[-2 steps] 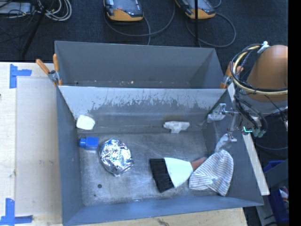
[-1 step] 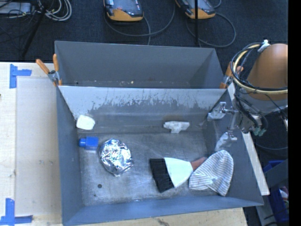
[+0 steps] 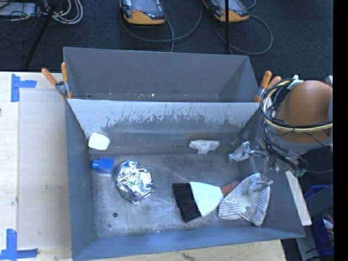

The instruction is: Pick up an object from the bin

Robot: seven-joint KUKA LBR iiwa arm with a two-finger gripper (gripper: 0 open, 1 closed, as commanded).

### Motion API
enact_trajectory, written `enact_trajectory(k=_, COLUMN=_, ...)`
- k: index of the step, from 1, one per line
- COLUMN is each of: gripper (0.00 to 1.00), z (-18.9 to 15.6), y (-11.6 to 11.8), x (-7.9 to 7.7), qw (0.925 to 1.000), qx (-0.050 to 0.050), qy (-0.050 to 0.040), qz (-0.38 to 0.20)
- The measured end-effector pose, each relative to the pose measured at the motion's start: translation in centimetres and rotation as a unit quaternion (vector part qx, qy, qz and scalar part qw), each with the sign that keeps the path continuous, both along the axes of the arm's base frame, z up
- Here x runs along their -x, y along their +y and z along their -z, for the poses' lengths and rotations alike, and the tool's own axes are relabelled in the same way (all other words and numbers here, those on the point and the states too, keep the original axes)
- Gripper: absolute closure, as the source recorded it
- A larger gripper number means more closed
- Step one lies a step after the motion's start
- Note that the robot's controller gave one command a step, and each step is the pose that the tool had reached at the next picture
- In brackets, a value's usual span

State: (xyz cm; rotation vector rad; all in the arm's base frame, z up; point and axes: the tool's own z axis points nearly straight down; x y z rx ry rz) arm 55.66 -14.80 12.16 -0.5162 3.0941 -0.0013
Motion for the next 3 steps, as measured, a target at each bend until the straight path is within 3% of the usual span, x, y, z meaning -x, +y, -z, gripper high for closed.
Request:
enact_trajectory(k=1, gripper=0.0, z=1.3, y=0.0, x=2.7, qw=0.9991, qx=-0.001, qy=0.0044, qz=-0.043)
enact_trajectory(k=2, gripper=0.0, z=0.8, y=0.0, x=3.1, qw=1.0, qx=-0.001, qy=0.0032, qz=0.0)
enact_trajectory(k=3, gripper=0.0, z=3.4, y=1.0, x=2.9, qw=0.9723, qx=-0.004, qy=0.0028, qz=-0.234)
